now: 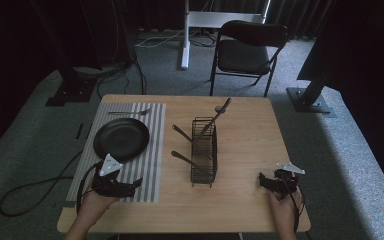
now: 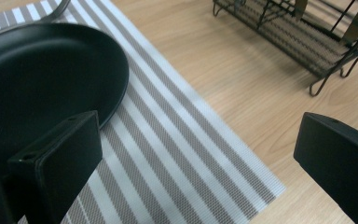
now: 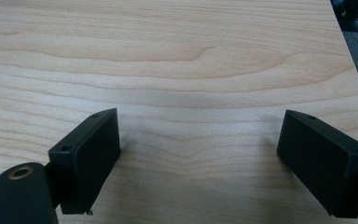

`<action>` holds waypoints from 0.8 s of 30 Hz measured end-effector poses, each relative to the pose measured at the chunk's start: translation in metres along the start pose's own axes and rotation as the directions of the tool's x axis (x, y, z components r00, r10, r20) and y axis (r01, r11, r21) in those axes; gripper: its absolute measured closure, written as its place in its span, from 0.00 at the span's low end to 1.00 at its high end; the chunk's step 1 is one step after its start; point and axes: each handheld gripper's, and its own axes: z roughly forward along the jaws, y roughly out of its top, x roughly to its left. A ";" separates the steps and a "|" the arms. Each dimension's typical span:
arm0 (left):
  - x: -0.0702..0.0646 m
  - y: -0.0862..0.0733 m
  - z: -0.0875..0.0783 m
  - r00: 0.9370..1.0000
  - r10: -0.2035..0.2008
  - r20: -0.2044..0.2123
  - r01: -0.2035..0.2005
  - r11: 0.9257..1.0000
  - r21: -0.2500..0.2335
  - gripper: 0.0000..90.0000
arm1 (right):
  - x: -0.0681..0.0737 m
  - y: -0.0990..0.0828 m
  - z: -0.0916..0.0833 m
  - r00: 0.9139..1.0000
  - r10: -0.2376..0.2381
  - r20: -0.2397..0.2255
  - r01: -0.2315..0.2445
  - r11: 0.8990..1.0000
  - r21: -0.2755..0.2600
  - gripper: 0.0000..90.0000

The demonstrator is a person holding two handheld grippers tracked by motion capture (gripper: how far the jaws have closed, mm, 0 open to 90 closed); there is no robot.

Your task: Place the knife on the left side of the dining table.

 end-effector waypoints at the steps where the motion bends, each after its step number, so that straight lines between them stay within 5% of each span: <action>1: -0.001 0.002 0.000 1.000 0.000 0.005 0.000 1.000 -0.005 0.01 | 0.000 0.000 0.000 1.000 0.000 0.000 0.000 1.000 0.000 0.14; 24: -0.039 0.047 0.000 0.991 0.093 0.098 -0.088 0.994 -0.058 0.01 | 0.000 0.000 0.000 1.000 -0.001 0.000 0.001 1.000 -0.001 0.14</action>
